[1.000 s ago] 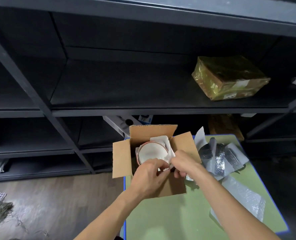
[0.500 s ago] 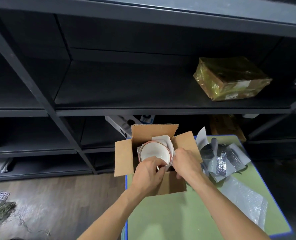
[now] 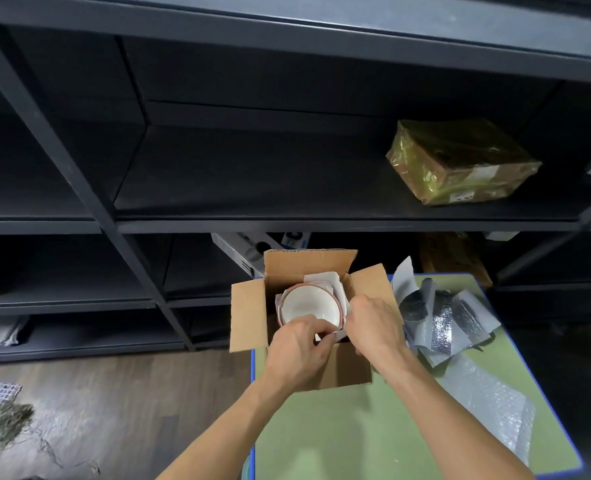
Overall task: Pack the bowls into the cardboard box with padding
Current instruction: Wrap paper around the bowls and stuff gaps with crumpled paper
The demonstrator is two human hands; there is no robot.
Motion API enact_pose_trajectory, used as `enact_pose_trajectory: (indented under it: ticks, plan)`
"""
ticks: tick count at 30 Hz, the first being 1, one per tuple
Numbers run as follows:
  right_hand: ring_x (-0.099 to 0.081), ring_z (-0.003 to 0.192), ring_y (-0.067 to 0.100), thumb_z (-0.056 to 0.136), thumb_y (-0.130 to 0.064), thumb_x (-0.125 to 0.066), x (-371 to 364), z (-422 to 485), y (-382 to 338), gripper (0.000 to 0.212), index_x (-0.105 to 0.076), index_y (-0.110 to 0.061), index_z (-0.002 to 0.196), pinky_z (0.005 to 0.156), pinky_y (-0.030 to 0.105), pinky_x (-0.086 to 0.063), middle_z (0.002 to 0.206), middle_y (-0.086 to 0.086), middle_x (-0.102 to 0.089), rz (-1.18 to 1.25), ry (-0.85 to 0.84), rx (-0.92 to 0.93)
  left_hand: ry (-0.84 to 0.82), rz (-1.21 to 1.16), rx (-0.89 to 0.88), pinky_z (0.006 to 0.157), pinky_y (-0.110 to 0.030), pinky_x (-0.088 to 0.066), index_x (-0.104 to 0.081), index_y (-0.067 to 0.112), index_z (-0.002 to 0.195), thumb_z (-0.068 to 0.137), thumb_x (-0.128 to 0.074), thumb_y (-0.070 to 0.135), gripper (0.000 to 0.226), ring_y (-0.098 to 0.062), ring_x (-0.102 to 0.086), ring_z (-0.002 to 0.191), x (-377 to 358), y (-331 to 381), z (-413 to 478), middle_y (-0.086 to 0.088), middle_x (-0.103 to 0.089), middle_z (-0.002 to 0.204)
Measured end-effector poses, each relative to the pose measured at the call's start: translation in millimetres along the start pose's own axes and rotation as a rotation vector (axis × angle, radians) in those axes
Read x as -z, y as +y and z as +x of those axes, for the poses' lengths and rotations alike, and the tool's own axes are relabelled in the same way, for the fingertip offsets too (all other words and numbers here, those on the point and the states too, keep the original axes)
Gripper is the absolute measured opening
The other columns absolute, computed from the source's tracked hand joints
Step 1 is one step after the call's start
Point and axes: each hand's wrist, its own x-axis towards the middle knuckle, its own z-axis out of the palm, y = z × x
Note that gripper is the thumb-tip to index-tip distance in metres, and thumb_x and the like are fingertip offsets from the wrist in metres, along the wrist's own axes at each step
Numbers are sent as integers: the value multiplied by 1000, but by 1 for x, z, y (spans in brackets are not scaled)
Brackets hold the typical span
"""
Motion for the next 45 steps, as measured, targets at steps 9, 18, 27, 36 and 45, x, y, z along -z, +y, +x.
enact_pose_trajectory:
  ticks: [9,18,27,36,45]
  plan:
    - [-59,74,27,102,-23,-45,-5,0,1,20,-55,-15,87,61,36,-40,83,8,-66,-32,86,62,0,33,19,69,-31,-49,-74,34,100,92,-54,44,24,-11,-57,80,-5,0,2,10,-68,90]
    - [-64,101,32,94,-7,-52,-15,28,-12,23,-53,-8,116,69,37,-42,109,13,-68,-97,48,70,128,27,-16,82,-31,-50,-74,21,103,92,-49,34,31,-15,-54,98,-1,-5,10,4,-66,107]
    - [-66,94,35,95,-7,-46,-21,43,-14,29,-47,-7,123,64,38,-39,100,12,-68,-101,143,195,32,661,-99,79,-33,-39,-54,15,107,88,-46,4,23,-25,-54,92,34,-12,50,-5,-62,101]
    - [-67,96,30,95,-7,-50,-24,52,-20,18,-51,-12,112,64,35,-36,103,10,-68,-186,100,194,24,611,-63,79,-34,-48,-53,17,100,80,-52,2,25,-22,-54,86,29,-23,58,-2,-62,95]
    - [-62,96,30,94,-13,-51,-23,62,-18,17,-51,-17,110,76,40,-49,105,11,-60,-100,-28,214,5,628,-67,76,-37,-49,-48,19,94,76,-51,6,22,-22,-53,81,27,-28,57,-3,-61,90]
